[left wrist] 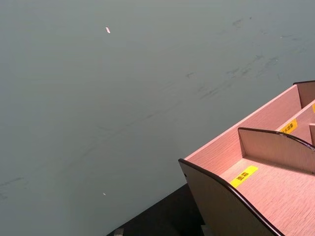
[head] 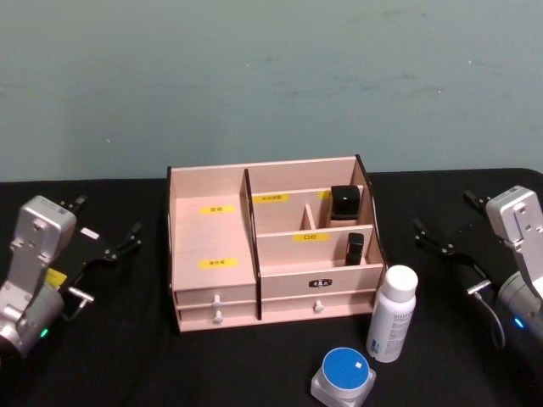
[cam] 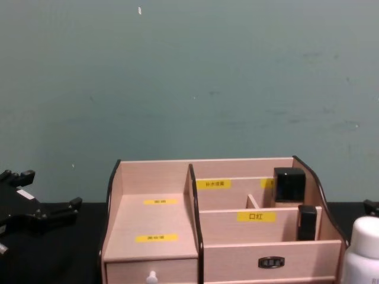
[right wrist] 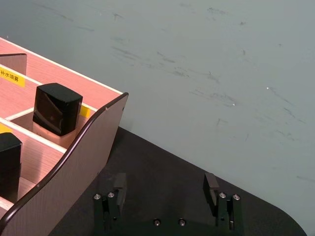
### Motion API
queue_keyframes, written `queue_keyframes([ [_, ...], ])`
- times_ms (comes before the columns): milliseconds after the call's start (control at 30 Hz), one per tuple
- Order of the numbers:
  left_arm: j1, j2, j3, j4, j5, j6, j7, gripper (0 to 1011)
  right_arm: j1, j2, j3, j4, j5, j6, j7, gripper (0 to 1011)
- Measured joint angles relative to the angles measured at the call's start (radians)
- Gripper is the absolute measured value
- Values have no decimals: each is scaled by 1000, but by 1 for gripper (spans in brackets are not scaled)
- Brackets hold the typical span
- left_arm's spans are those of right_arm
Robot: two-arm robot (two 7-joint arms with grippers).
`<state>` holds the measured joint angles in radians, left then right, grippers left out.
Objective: Pick up the facial cleanser and watermelon frost from the table and place them into the tiered storage box.
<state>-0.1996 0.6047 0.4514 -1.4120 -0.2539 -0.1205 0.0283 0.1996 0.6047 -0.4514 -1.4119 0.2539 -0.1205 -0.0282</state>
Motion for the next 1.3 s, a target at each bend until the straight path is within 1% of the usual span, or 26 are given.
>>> queue_keyframes([
  [1300,0,0,0,0,0,0,0,1010,0,0,0,0,0,0,0,1002],
])
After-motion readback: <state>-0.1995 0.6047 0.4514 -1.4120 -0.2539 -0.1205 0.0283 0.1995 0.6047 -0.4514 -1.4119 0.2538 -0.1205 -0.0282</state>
